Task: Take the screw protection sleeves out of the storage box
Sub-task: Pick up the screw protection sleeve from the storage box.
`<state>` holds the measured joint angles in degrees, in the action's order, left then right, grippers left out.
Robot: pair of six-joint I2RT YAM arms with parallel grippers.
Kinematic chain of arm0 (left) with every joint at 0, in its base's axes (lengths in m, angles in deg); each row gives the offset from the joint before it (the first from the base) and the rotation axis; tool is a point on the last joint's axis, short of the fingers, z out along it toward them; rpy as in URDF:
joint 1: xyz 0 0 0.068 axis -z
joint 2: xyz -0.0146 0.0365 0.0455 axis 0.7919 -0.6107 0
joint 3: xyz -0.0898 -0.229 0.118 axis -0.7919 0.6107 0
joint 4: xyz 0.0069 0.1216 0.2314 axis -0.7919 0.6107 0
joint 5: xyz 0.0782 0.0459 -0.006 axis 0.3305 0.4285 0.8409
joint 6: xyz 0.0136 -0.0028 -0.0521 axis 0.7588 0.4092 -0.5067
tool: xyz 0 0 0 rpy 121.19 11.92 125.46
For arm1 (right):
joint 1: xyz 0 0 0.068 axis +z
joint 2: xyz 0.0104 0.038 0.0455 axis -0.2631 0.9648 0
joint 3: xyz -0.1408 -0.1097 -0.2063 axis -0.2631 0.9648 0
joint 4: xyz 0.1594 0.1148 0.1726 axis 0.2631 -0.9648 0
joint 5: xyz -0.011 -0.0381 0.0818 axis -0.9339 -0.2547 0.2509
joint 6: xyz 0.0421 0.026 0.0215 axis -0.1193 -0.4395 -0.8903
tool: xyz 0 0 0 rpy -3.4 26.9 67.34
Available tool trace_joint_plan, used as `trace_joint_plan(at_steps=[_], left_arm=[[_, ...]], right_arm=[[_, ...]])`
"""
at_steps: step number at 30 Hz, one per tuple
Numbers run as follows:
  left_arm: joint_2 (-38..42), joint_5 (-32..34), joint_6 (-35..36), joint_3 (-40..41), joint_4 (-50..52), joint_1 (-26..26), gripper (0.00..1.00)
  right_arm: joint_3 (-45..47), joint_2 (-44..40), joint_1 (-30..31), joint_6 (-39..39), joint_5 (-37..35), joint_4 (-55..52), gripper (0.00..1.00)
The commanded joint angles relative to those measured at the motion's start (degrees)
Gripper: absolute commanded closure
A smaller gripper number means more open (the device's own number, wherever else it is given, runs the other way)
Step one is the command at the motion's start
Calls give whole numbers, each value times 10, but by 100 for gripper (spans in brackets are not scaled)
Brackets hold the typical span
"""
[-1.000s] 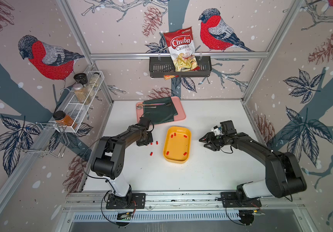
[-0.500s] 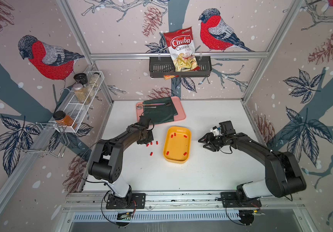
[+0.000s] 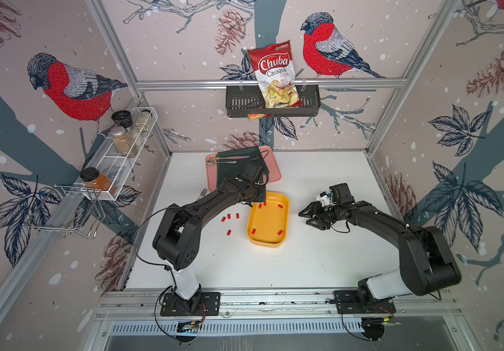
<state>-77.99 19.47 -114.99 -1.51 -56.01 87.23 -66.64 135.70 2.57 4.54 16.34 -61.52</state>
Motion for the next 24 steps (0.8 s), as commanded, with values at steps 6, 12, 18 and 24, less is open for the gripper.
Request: trace_joint_plan(at_steps=[6, 12, 18, 24], left_arm=[[-94, 79, 5, -54, 44, 27, 70], [-136, 115, 2, -70, 49, 28, 74], [-157, 136, 5, -75, 56, 28, 78], [-178, 140, 7, -74, 48, 28, 79]], right_arm=[[-7, 1, -3, 7, 6, 3, 41], [-18, 6, -5, 13, 8, -5, 41], [-24, 11, -5, 12, 7, -7, 41], [-34, 14, 3, 9, -1, -6, 41]])
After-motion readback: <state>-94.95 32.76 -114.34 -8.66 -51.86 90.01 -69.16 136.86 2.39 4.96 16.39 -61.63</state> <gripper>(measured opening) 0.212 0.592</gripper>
